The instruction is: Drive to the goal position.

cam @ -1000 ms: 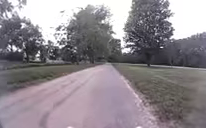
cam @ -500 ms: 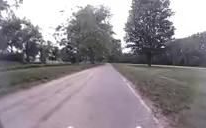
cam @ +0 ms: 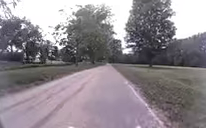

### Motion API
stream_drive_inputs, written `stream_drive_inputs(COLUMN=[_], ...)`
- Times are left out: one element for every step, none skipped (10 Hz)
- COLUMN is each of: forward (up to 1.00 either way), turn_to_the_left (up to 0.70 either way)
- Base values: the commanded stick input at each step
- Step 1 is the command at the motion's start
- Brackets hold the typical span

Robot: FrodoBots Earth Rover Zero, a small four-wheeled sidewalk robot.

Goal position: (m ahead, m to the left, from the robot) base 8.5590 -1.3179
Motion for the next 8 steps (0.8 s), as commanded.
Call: stream_drive_inputs(forward=[0.7, 0.7, 0.7, 0.7, 0.7, 0.7, 0.7, 0.7], turn_to_the_left=[0.0, 0.0, 0.0, 0.0, 0.0, 0.0, 0.0, 0.0])
